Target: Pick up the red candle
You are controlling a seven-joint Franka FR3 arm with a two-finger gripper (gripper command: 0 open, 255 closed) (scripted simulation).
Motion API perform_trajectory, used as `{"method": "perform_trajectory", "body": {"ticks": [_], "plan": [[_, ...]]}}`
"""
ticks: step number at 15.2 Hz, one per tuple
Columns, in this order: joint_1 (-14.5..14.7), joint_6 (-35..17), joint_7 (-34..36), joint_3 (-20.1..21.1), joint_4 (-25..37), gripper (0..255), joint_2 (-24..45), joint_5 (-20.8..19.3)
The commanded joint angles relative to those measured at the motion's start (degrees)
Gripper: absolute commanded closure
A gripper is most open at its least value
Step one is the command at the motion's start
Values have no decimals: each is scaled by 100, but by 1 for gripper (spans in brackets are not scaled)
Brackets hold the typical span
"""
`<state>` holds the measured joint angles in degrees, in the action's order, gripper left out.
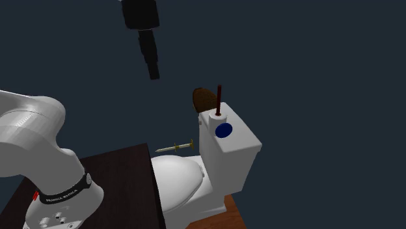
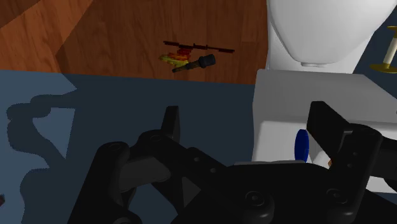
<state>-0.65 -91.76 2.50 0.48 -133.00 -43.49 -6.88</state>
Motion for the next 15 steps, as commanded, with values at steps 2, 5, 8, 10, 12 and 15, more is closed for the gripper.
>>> {"method": "perform_trajectory", "body": {"ticks": [2,5,8,10,12,15], "plan": [[24,-122,91,58,30,0,159,56],[88,-474,354,230,164,0,662,206],[145,-800,605,396,362,0,1196,326],[178,-998,767,503,531,0,1566,387],[208,-1179,925,607,727,0,1945,434],[250,-1416,1160,756,1076,0,2530,473]]}}
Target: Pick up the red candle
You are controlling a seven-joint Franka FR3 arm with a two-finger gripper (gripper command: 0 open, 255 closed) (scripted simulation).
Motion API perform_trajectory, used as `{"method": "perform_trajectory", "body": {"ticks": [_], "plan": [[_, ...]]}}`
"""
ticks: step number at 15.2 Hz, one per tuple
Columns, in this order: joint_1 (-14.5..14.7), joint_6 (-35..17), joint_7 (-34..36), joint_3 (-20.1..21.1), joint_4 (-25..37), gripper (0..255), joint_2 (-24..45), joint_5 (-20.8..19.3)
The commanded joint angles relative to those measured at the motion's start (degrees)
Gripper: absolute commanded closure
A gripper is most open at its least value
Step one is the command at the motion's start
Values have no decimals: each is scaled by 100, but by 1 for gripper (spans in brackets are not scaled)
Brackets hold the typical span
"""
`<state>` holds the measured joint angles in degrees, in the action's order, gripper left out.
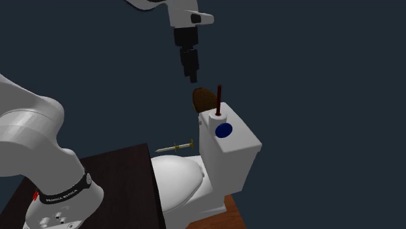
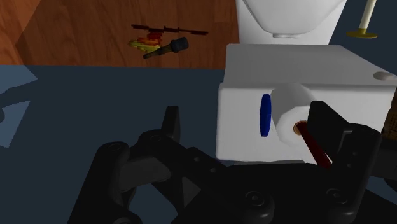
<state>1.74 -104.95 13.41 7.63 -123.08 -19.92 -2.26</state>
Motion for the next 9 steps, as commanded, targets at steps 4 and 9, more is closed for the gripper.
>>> {"method": "perform_trajectory", "body": {"ticks": [4,9], "plan": [[72,-338,379,219,649,0,977,5],[181,-506,759,395,1527,0,2022,-90]]}}
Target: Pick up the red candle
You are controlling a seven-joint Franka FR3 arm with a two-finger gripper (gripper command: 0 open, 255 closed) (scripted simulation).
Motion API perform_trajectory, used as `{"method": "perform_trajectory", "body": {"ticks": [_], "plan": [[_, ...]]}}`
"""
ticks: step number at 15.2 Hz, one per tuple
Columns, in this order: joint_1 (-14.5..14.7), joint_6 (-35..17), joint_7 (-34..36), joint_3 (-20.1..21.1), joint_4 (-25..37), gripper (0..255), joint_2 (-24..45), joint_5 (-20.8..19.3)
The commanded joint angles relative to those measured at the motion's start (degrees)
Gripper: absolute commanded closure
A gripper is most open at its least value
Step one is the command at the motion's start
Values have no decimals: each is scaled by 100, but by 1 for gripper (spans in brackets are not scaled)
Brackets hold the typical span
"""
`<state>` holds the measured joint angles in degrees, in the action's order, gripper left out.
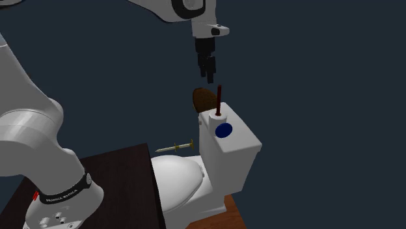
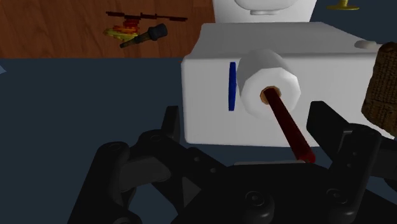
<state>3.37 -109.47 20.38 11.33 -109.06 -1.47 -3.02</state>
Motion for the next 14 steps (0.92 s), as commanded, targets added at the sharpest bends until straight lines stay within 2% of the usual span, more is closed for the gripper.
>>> {"method": "perform_trajectory", "body": {"ticks": [1,10,14], "plan": [[47,-69,136,53,326,0,392,-42],[420,121,673,166,2501,0,2369,-338],[414,-168,690,155,2250,0,2408,-353]]}}
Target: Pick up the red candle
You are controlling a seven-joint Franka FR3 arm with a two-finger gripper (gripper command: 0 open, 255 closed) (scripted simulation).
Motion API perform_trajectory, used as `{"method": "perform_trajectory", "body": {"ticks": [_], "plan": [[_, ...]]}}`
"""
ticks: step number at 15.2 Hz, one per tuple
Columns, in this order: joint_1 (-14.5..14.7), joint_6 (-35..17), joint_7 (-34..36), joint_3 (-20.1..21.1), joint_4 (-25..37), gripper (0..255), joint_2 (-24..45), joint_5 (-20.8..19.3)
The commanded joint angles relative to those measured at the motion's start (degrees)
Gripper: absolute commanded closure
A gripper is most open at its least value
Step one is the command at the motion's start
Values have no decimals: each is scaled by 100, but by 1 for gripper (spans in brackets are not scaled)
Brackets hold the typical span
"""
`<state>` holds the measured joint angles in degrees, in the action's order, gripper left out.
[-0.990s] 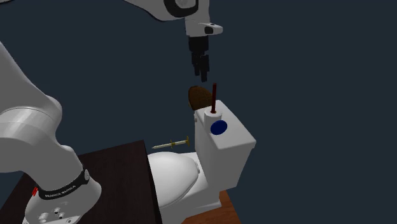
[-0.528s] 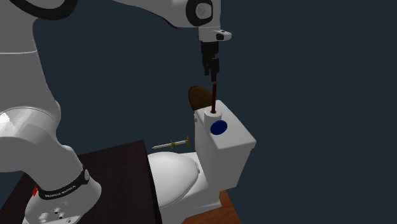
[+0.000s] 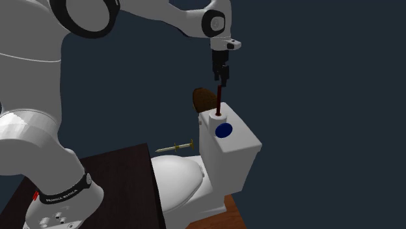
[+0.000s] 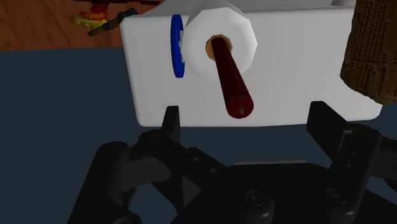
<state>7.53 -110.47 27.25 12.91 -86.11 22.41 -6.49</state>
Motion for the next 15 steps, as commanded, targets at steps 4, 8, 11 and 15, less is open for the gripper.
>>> {"method": "perform_trajectory", "body": {"ticks": [4,8,11,15], "plan": [[-5,-319,21,-12,-246,0,71,-24],[-8,-313,19,-11,-252,255,59,-21],[-8,-313,18,-12,-251,255,59,-21],[-5,-318,21,-12,-244,255,73,-24]]}}
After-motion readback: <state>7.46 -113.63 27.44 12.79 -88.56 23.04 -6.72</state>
